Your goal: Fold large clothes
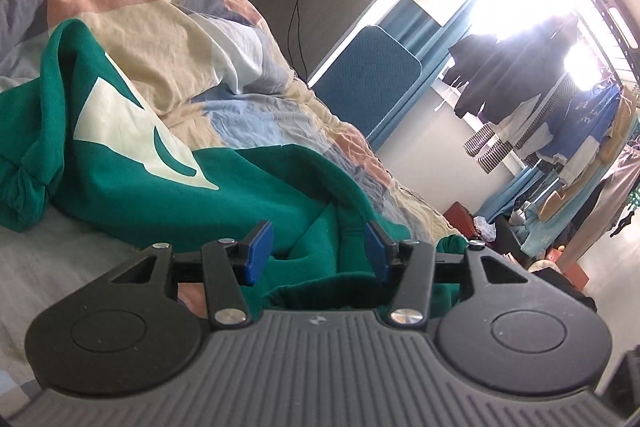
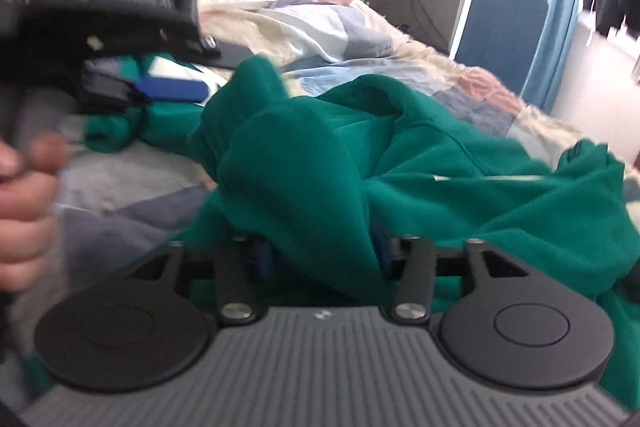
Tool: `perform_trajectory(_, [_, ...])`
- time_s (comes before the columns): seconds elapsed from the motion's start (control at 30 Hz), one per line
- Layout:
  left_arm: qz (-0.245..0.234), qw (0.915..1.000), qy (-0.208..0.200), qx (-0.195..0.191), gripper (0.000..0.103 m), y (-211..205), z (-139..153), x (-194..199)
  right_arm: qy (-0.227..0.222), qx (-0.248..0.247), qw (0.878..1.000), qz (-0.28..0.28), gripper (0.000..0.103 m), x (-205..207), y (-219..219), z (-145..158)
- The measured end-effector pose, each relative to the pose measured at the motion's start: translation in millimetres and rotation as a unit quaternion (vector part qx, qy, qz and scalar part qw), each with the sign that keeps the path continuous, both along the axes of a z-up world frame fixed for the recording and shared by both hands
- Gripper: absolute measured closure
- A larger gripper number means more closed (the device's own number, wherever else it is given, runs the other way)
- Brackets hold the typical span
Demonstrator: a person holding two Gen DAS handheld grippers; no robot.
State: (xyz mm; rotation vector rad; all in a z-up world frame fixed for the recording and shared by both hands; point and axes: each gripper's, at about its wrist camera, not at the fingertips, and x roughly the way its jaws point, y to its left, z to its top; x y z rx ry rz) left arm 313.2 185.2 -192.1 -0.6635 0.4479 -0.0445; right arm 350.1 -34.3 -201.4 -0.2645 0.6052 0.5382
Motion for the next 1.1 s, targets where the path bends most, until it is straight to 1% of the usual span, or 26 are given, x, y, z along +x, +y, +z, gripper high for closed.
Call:
perform_trajectory(0.03, [-0.001,1.0000,-0.002,0.002,0.047,-1.0,1.2,-0.5,0.008,0.010,1.000,0.004,0.035,-4.0,-4.0,3.3])
perform_trajectory(0.1, [-0.005,0.9999,-0.008,0.008,0.047,-3.5,4.0,-0.3,0.023,0.032,0.999,0.014,0.026,-13.5,-15.1,11.5])
perform_trajectory(0.23, [-0.016,0.9994,-0.013,0.029,0.047,-13.6,9.5,-1.6,0.034,0.074,0.997,0.020,0.026,-35.1,-39.2,25.8])
perform_trajectory(0.33, [-0.030,0.9989,-0.012,0.033,0.047,-22.8,10.9,-1.0,0.019,0.104,0.994,0.005,0.026,-44.5,-58.0,28.4])
perform_trajectory(0.43, [-0.044,0.9980,-0.007,0.044,0.047,-36.0,9.2,1.0,0.006,0.112,0.992,-0.051,0.026,-37.5,-76.5,26.1])
perform_trajectory(0.53, [-0.069,0.9958,0.004,0.060,0.048,-54.2,3.6,4.9,0.005,0.144,0.984,-0.103,0.027,-16.5,-95.6,19.1])
perform_trajectory(0.6, [-0.088,0.9938,0.009,0.067,0.048,-68.5,-0.8,7.2,-0.004,0.151,0.981,-0.126,0.027,-4.5,-104.8,16.3])
perform_trajectory(0.67, [-0.105,0.9916,0.014,0.075,0.048,-82.5,-5.3,11.0,-0.007,0.161,0.977,-0.137,0.032,8.1,-110.3,11.8])
perform_trajectory(0.73, [-0.121,0.9890,0.019,0.083,0.049,-97.1,-11.6,14.7,-0.001,0.172,0.975,-0.141,0.046,19.4,-113.4,5.7])
perform_trajectory(0.77, [-0.129,0.9876,0.025,0.087,0.049,-104.9,-16.0,17.1,0.000,0.177,0.974,-0.142,0.047,24.9,-113.5,2.5])
perform_trajectory(0.8, [-0.136,0.9860,0.031,0.092,0.049,-111.6,-21.0,20.0,-0.002,0.177,0.974,-0.138,0.049,29.5,-112.5,-1.1])
perform_trajectory(0.87, [-0.144,0.9827,0.045,0.107,0.049,-123.4,-31.6,25.4,-0.003,0.159,0.979,-0.127,0.055,36.3,-109.4,-9.8])
perform_trajectory(0.93, [-0.148,0.9797,0.059,0.122,0.049,-131.1,-41.7,32.1,0.022,0.140,0.981,-0.135,0.063,43.2,-111.5,-18.5])
perform_trajectory(1.0, [-0.148,0.9758,0.081,0.140,0.049,-136.7,-52.2,41.0,0.069,0.109,0.978,-0.167,0.065,52.9,-114.9,-30.3])
perform_trajectory(1.03, [-0.146,0.9743,0.089,0.147,0.049,-138.3,-56.2,44.3,0.096,0.100,0.973,-0.182,0.065,56.4,-119.2,-35.5])
perform_trajectory(1.07, [-0.145,0.9737,0.093,0.149,0.049,-138.9,-58.7,46.4,0.117,0.109,0.968,-0.194,0.065,57.7,-126.3,-39.3])
perform_trajectory(1.1, [-0.143,0.9739,0.093,0.149,0.049,-138.6,-59.2,47.9,0.130,0.129,0.962,-0.200,0.065,57.0,-134.8,-40.1])
